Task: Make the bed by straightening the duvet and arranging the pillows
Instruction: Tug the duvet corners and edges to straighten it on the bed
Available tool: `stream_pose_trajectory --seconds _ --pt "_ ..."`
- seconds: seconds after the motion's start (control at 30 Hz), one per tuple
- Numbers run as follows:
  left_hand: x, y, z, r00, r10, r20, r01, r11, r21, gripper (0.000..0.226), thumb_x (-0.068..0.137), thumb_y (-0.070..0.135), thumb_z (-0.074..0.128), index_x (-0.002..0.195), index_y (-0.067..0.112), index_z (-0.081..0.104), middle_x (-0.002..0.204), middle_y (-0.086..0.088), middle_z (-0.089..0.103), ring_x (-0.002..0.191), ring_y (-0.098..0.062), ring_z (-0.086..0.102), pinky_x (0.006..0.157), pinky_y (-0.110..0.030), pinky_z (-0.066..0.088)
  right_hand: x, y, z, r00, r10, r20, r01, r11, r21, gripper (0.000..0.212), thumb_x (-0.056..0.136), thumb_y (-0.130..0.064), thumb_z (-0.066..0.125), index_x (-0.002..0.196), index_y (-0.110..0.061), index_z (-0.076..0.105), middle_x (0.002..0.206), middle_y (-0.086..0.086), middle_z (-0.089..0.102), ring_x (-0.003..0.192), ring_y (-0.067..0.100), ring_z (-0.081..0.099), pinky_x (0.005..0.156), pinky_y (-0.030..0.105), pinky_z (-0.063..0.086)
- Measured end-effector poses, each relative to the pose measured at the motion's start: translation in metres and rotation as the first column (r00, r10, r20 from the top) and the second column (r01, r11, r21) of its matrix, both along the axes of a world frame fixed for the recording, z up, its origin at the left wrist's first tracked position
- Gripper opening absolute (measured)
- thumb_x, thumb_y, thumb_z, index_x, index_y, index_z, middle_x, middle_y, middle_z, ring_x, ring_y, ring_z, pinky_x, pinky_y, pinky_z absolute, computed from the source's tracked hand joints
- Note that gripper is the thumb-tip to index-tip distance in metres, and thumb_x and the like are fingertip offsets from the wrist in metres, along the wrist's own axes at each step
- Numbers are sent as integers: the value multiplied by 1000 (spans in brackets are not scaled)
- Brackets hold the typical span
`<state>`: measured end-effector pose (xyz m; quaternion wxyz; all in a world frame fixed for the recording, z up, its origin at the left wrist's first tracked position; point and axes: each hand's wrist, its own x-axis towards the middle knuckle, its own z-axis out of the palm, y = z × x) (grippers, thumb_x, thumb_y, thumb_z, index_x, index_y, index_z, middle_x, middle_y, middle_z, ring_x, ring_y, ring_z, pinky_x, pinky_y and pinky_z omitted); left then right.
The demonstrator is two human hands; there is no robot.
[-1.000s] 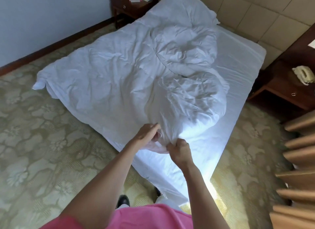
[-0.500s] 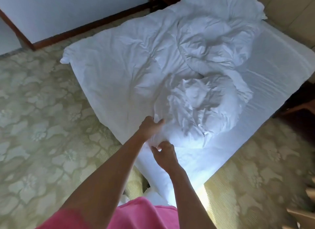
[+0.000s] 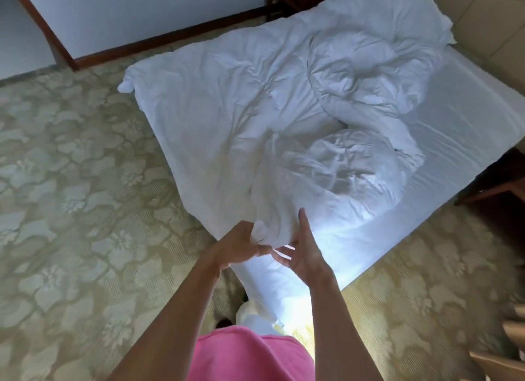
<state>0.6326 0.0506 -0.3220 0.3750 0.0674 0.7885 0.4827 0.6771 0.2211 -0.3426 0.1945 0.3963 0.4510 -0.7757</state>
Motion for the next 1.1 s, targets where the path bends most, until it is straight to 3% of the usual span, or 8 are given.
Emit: stream_pose_trajectory --seconds 0.23,0.33,0.57,0.67,0.73,0.8,0.93,1.1 --pt "0 -18 22 985 -131 111 138 989 -57 29 81 43 78 91 18 65 80 7 65 74 -10 61 66 -15 46 40 -33 0 993 61 -99 -14 907 421 52 100 -51 44 113 -6 67 98 8 72 89 19 68 73 33 57" --pt "-10 9 30 957 213 197 -220 975 14 77 64 77 71 108 14 64 92 3 69 80 -16 65 79 -25 47 53 -28 10 979 170 -115 -67 794 604 65 101 -50 43 115 9 64 94 12 68 76 17 63 84 46 57" --pt "19 73 31 873 399 281 -452 878 156 30 90 18 70 113 13 51 104 -3 57 86 -20 56 72 -26 44 88 -13 30 936 343 -83 -212 736 643 37 106 -38 35 114 -11 60 108 3 63 91 17 69 68 26 54" --pt "52 60 36 967 81 240 -126 976 177 45 90 22 69 128 22 44 113 4 53 100 -19 60 77 -21 47 101 0 39 990 39 -138 51 803 593 44 100 -55 40 107 -17 62 110 7 68 97 22 70 76 36 59" --pt "69 49 35 993 -41 107 36 998 44 28 88 25 72 108 19 53 107 -1 51 93 -14 54 64 -12 40 100 14 45 989 -82 -123 133 857 498 56 92 -67 45 99 -16 66 103 8 72 95 22 71 76 36 60" --pt "80 38 34 979 -204 22 204 979 19 40 87 15 72 73 27 36 86 -1 42 68 -7 39 53 -10 33 98 16 49 998 11 -55 14 894 449 64 85 -73 53 96 -14 71 92 4 76 88 19 72 72 30 58" --pt "88 20 44 940 -308 -150 305 951 -46 27 82 14 74 79 13 47 75 -4 38 65 -14 34 51 -17 29 86 -4 30 991 132 8 -113 810 575 43 90 -54 55 62 -23 65 55 -1 55 59 20 50 56 30 43" --pt "74 3 37 989 108 98 -123 979 163 46 86 60 63 110 21 66 93 13 70 86 -3 65 83 -20 48 58 0 32 965 240 -104 -91 682 726 47 99 -54 42 99 -12 64 84 4 64 76 19 61 69 30 45"
